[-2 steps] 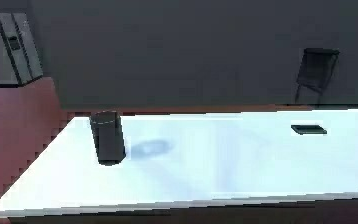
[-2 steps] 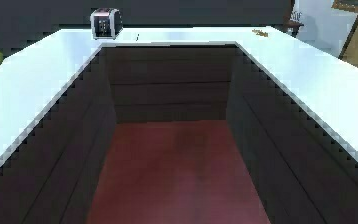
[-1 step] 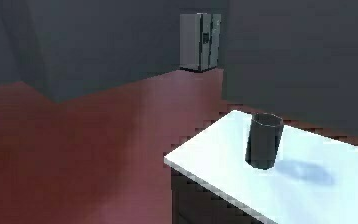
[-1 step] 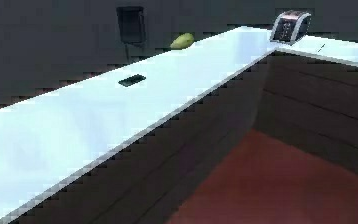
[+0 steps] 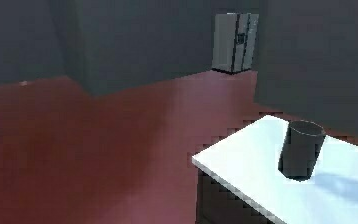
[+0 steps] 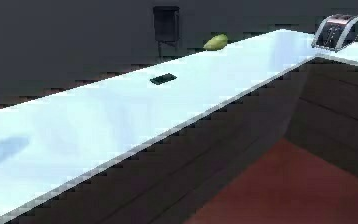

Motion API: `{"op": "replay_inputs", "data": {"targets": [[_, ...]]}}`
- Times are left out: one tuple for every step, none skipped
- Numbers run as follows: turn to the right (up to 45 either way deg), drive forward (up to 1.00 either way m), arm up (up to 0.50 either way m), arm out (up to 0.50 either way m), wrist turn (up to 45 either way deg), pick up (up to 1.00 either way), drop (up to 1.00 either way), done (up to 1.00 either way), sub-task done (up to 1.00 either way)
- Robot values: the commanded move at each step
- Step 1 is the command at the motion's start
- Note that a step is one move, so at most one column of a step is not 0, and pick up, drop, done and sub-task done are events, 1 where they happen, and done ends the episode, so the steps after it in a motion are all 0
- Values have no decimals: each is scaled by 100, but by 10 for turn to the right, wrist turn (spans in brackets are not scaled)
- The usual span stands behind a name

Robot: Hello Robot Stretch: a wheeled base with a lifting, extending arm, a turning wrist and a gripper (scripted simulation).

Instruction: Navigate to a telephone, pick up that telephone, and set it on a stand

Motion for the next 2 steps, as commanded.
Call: {"op": "replay_inputs", "data": {"targets": [[-150,0,0,0,0,0,0,0,0],[0,65,0,0,0,0,0,0,0]]}}
